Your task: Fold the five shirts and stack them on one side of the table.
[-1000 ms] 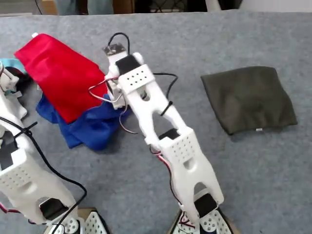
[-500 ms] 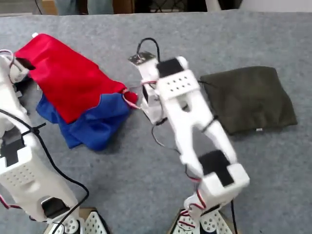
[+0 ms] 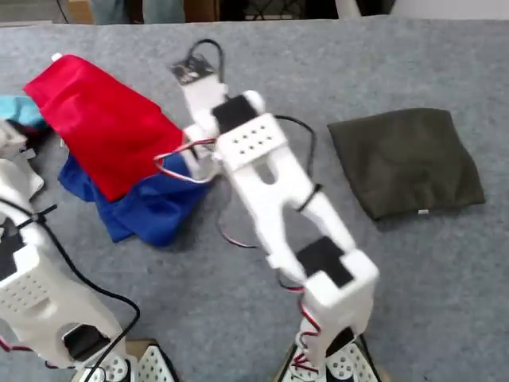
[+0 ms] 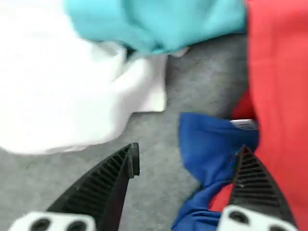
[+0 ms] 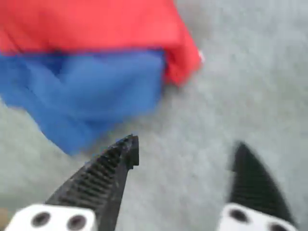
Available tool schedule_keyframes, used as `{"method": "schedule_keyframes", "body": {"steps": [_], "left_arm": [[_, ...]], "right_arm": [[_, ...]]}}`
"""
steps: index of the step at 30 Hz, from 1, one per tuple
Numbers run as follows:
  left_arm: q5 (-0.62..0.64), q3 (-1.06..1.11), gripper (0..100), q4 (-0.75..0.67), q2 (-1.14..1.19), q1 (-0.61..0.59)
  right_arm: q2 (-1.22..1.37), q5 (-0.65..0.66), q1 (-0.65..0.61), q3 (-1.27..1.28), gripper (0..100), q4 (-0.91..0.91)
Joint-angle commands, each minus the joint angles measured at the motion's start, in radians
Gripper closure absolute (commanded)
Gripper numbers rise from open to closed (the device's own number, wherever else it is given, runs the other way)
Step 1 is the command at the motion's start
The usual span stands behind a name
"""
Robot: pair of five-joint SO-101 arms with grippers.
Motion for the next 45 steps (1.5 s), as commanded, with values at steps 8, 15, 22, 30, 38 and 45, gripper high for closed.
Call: {"method": "schedule_keyframes", "body": {"steps": [8, 15, 22, 30, 38, 45], "left_arm": [[-0.129, 0.065, 68, 0.017, -0.150, -0.168], [-0.143, 0.076, 68, 0.015, -0.150, -0.185], [-0.143, 0.074, 68, -0.003, -0.150, -0.182], [-0.143, 0.073, 68, -0.011, -0.149, -0.151], [-0.132, 0.070, 68, -0.003, -0.157, -0.005], [-0.028, 0.039, 68, 0.051, -0.157, 0.252]], "right_arm": [[0.476, -0.249, -0.157, -0.641, 61.8, 0.066], [0.699, -0.244, -0.087, -0.954, 98.5, 0.230], [0.622, -0.238, 0.009, -0.885, 98.5, 0.235], [0.243, -0.166, 0.106, -0.340, 98.5, 0.233], [-0.280, 0.107, 0.295, 0.294, 98.5, 0.232], [-0.648, 0.361, 0.483, 0.682, 98.5, 0.232]]}}
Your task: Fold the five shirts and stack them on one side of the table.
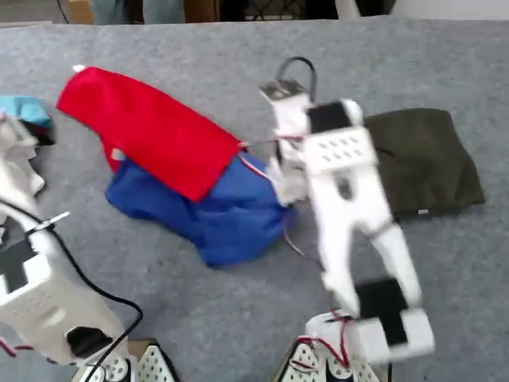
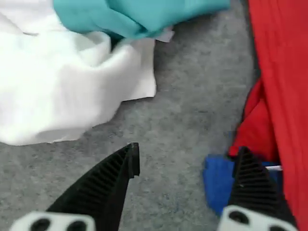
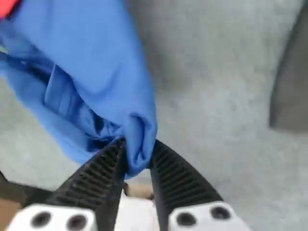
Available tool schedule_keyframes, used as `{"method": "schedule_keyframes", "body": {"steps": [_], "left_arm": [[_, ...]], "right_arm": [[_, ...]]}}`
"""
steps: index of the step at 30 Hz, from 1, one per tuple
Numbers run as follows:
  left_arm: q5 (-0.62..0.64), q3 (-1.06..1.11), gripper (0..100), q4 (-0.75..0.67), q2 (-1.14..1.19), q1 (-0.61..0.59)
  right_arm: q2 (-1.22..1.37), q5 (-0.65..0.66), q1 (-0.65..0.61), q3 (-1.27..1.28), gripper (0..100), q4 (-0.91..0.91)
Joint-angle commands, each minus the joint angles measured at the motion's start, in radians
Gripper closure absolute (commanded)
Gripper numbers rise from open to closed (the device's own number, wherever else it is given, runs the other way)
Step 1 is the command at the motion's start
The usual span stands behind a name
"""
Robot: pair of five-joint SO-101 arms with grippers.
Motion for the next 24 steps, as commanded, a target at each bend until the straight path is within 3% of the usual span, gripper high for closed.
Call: {"method": "schedule_keyframes", "body": {"steps": [1, 6, 10, 14, 21, 24], "left_arm": [[0.028, -0.048, 68, 0.038, -0.057, 0.170], [0.029, -0.076, 67, -0.002, -0.041, 0.392], [0.060, -0.031, 67, -0.120, 0.012, 0.493], [0.166, -0.025, 67, -0.201, 0.124, 0.519], [0.213, -0.033, 68, -0.338, 0.379, 0.524], [0.213, -0.050, 75, -0.358, 0.442, 0.519]], "right_arm": [[-0.197, 0.124, 0.120, 0.163, 98.5, 0.008], [-0.343, 0.301, 0.305, 0.318, 98.5, 0.008], [-0.386, 0.321, 0.364, 0.437, 98.5, -0.021], [-0.414, 0.319, 0.385, 0.538, 98.5, -0.089], [-0.450, 0.319, 0.388, 0.627, 98.5, -0.147], [-0.450, 0.319, 0.388, 0.630, 98.5, -0.147]]}}
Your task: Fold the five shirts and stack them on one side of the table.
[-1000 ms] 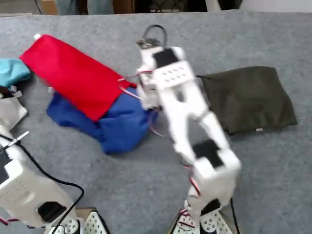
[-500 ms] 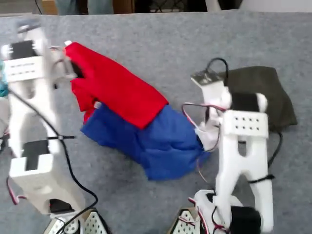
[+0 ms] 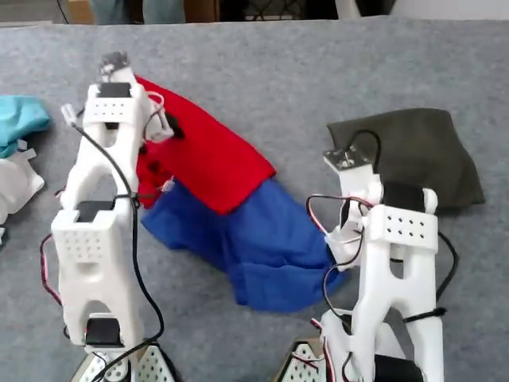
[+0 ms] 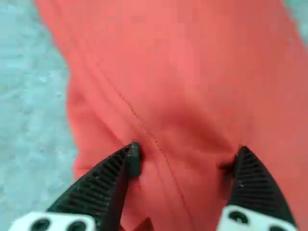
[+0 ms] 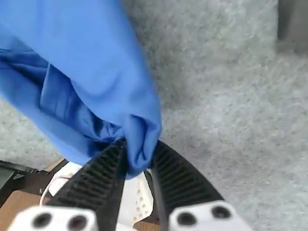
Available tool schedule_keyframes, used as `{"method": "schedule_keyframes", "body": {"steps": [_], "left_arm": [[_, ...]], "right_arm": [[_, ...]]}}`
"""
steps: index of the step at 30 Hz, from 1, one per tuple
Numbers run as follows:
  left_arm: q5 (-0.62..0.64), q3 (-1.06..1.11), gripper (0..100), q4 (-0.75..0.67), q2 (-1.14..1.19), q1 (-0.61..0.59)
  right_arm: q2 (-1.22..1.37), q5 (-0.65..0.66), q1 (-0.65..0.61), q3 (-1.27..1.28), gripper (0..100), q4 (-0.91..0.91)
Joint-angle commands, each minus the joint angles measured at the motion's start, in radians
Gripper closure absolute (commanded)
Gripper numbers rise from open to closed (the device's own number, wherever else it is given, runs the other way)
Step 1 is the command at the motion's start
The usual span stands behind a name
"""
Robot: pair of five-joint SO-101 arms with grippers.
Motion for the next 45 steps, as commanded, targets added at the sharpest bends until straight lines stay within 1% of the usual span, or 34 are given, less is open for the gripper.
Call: {"method": "schedule_keyframes", "body": {"steps": [1, 4, 5, 7, 10, 15, 18, 19, 22, 24, 28, 30, 33, 36, 38, 40, 43, 45], "left_arm": [[0.011, -0.056, 79, -0.021, 0.034, 0.002], [0.003, -0.143, 95, -0.003, 0.055, -0.027], [-0.002, -0.179, 98, 0.005, 0.058, -0.039], [-0.025, -0.254, 96, 0.034, 0.054, -0.074], [-0.046, -0.415, 97, 0.078, 0.048, -0.145], [-0.092, -0.892, 97, 0.222, 0.048, -0.289], [-0.123, -1.179, 97, 0.261, 0.049, -0.384], [-0.137, -1.237, 97, 0.259, 0.048, -0.421], [-0.155, -1.213, 97, 0.207, -0.021, -0.526], [-0.149, -1.211, 97, 0.190, -0.071, -0.621], [-0.149, -1.211, 97, 0.121, -0.081, -0.745], [-0.153, -1.201, 97, 0.120, -0.075, -0.768], [-0.173, -1.136, 95, 0.135, -0.032, -0.773], [-0.178, -1.107, 88, 0.192, -0.002, -0.803], [-0.138, -1.107, 83, 0.241, 0.006, -0.834], [-0.115, -1.107, 80, 0.275, 0.006, -0.868], [-0.080, -1.109, 75, 0.310, 0.000, -0.932], [-0.069, -1.130, 73, 0.341, -0.002, -0.980]], "right_arm": [[-0.022, 0.008, 0.015, 0.002, 98.5, -0.008], [-0.022, 0.008, 0.012, 0.002, 98.5, -0.008], [-0.022, 0.008, 0.011, 0.002, 98.5, -0.008], [-0.022, 0.008, 0.009, -0.001, 98.5, -0.002], [-0.021, 0.008, 0.009, -0.001, 98.5, -0.003], [-0.019, 0.008, 0.009, -0.001, 98.4, -0.003], [-0.019, 0.008, 0.009, 0.001, 98.4, -0.006], [-0.019, 0.008, 0.008, 0.001, 98.4, -0.006], [-0.019, 0.008, 0.008, 0.001, 98.4, -0.006], [-0.018, 0.008, 0.008, 0.002, 98.4, -0.008], [-0.018, 0.008, -0.017, -0.001, 98.4, -0.008], [-0.018, -0.014, -0.055, -0.001, 98.4, -0.009], [-0.016, -0.068, -0.149, -0.002, 98.3, -0.041], [-0.016, -0.089, -0.270, -0.010, 97.0, -0.023], [-0.016, -0.120, -0.313, -0.050, 91.3, 0.005], [-0.016, -0.138, -0.311, -0.119, 81.5, 0.017], [-0.015, -0.173, -0.272, -0.245, 64.2, 0.017], [-0.015, -0.175, -0.255, -0.335, 55.5, 0.015]]}}
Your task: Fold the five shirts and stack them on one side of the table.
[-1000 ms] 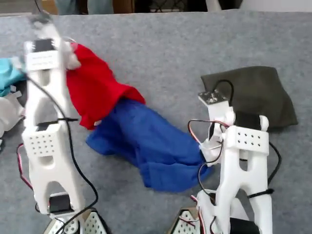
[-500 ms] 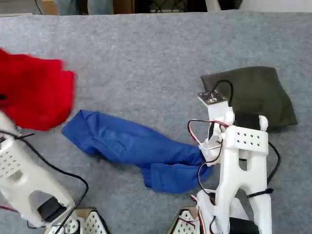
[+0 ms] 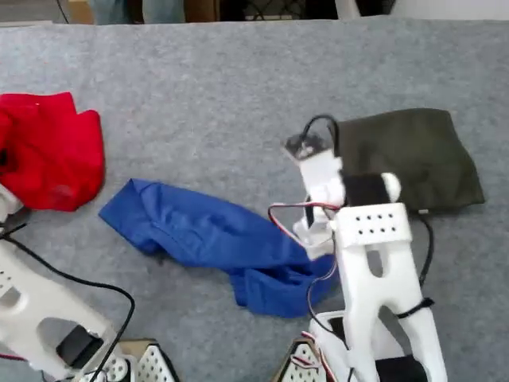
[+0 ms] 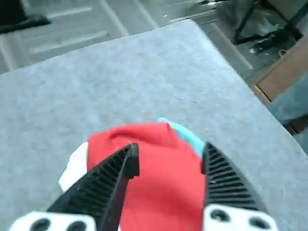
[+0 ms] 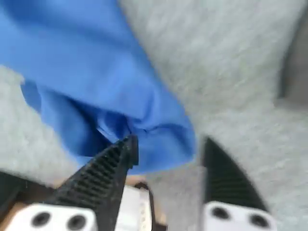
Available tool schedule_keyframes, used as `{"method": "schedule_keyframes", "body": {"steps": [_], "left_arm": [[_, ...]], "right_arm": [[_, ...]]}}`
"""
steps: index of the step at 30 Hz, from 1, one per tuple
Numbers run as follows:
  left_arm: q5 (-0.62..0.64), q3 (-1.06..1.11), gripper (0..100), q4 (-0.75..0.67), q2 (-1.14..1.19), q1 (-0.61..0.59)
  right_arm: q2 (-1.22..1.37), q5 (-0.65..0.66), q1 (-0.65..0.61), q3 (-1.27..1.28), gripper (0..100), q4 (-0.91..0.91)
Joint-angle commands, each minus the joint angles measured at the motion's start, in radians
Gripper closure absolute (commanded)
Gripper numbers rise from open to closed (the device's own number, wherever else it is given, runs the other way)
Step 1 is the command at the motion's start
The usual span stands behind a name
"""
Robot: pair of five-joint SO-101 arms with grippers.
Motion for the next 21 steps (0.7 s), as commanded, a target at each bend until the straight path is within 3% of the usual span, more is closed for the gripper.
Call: {"method": "schedule_keyframes", "body": {"steps": [1, 6, 14, 17, 21], "left_arm": [[0.023, -0.058, 73, 0.054, -0.029, -0.084], [0.021, -0.108, 73, 0.158, -0.026, -0.188], [0.021, -0.065, 73, 0.167, -0.018, -0.300], [0.021, -0.068, 73, 0.167, -0.018, -0.341], [0.020, -0.065, 73, 0.167, -0.017, -0.383]], "right_arm": [[-0.015, -0.015, 0.029, -0.196, 52.8, 0.003], [0.010, -0.061, -0.041, -0.372, 51.5, -0.003], [0.300, -0.302, -0.514, -0.400, 51.5, -0.103], [0.426, -0.311, -0.672, -0.400, 51.5, -0.169], [0.582, -0.318, -0.790, -0.401, 53.3, -0.292]]}}
